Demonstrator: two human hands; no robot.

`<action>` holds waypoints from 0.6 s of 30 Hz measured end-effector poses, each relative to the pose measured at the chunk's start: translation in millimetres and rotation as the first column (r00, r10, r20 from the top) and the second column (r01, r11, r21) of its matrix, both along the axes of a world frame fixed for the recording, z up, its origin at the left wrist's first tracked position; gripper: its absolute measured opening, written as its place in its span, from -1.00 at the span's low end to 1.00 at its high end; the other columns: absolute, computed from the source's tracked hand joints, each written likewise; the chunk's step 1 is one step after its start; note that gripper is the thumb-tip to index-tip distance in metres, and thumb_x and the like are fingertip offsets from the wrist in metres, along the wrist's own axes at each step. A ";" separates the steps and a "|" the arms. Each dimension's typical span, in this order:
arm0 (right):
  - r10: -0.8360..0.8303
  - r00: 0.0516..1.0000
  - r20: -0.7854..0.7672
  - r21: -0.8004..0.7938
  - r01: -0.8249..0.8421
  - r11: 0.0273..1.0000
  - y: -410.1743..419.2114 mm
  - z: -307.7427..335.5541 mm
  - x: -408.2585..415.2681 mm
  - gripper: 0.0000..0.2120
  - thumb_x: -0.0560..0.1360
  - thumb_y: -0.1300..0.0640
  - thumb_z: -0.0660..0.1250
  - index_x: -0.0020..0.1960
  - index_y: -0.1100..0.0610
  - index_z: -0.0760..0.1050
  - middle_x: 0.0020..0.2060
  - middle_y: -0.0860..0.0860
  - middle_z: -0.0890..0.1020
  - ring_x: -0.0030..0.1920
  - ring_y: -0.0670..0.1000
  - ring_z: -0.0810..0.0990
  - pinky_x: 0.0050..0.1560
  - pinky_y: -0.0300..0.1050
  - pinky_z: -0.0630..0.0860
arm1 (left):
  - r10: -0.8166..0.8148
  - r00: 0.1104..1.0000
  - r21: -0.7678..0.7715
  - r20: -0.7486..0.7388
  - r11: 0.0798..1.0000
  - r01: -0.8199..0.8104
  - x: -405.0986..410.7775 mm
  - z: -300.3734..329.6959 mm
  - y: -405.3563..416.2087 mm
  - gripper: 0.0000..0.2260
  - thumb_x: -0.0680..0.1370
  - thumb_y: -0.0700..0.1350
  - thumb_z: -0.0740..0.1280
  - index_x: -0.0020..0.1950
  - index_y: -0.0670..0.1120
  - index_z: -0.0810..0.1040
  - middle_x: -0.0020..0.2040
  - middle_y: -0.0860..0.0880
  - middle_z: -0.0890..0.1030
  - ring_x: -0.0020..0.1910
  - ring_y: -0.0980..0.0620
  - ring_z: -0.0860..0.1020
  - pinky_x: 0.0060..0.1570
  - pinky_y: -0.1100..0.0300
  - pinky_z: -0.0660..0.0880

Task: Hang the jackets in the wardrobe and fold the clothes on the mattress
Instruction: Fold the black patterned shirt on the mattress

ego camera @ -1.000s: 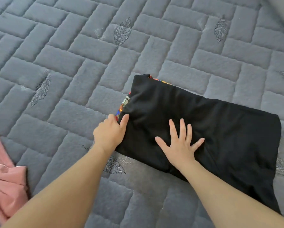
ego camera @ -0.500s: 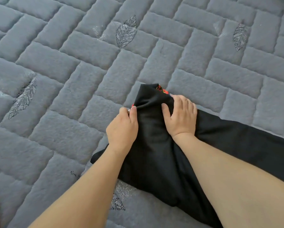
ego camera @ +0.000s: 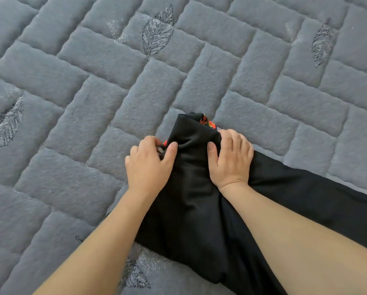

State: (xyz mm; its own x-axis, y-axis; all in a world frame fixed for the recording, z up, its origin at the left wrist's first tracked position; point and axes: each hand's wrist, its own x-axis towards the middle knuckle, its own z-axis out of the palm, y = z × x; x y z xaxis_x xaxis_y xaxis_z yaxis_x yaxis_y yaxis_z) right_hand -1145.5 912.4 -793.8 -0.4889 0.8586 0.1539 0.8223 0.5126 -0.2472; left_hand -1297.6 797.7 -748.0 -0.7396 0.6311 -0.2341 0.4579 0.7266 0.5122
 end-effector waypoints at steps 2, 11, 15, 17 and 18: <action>0.002 1.000 -0.016 -0.010 -0.002 1.000 0.3 1.1 -1.1 -0.59 0.60 -0.14 0.08 0.28 0.10 0.41 0.20 0.06 0.50 0.24 0.14 0.44 0.29 0.14 0.32 | -0.005 0.964 -0.096 0.266 0.995 0.032 -1.7 11.4 -24.8 -0.59 0.40 0.41 0.26 -0.01 0.11 0.43 -0.14 0.17 0.55 -0.16 0.13 0.53 -0.19 0.17 0.41; 0.018 0.973 -0.232 -0.276 -0.083 0.958 3.8 47.1 15.5 -0.51 0.56 -0.06 0.28 0.44 0.07 0.35 0.34 0.08 0.39 0.33 0.09 0.37 0.40 0.06 0.24 | 0.144 0.737 -0.109 0.660 0.989 -0.096 15.8 79.5 -40.7 -0.79 0.47 -0.07 0.50 0.08 0.08 0.61 -0.13 0.05 0.72 -0.17 -0.01 0.70 -0.04 -0.01 0.64; -0.103 0.951 -0.292 -0.178 0.052 0.983 -19.3 84.5 120.5 -0.70 0.52 0.07 0.25 0.24 0.04 0.48 0.14 0.00 0.47 0.13 -0.02 0.45 0.21 -0.03 0.37 | -0.071 0.915 -0.062 0.396 0.993 0.104 53.7 140.3 -26.8 -0.83 0.49 -0.03 0.39 0.05 0.18 0.53 -0.11 0.11 0.66 -0.13 0.03 0.64 -0.01 0.00 0.59; -0.134 0.972 -0.191 -0.447 0.035 0.894 -29.8 90.8 192.1 -0.75 0.59 0.12 0.25 0.25 0.05 0.52 0.14 -0.03 0.52 0.15 -0.05 0.50 0.20 -0.15 0.42 | -0.230 0.950 -0.081 0.209 0.964 0.251 89.7 173.6 -14.5 -0.88 0.49 -0.03 0.34 0.01 0.11 0.50 -0.17 0.09 0.62 -0.17 0.02 0.59 -0.12 0.02 0.55; -0.207 0.963 -0.171 -0.676 0.038 0.736 -29.4 94.7 222.5 -0.76 0.61 0.14 0.24 0.26 0.07 0.53 0.17 -0.03 0.55 0.18 -0.06 0.52 0.19 -0.25 0.43 | -0.310 0.942 -0.095 0.125 0.942 0.323 112.9 188.8 -7.8 -0.91 0.49 -0.04 0.32 -0.04 0.09 0.46 -0.23 0.08 0.58 -0.22 0.01 0.56 -0.20 0.04 0.52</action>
State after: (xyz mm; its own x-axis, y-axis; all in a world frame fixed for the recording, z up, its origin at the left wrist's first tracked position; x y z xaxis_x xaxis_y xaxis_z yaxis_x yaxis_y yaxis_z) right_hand -923.1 883.0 -699.0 -0.3971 0.8324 -0.3865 0.7458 0.0473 -0.6645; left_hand -1184.7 790.0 -559.1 -0.4726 0.7933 -0.3838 0.6207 0.6088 0.4941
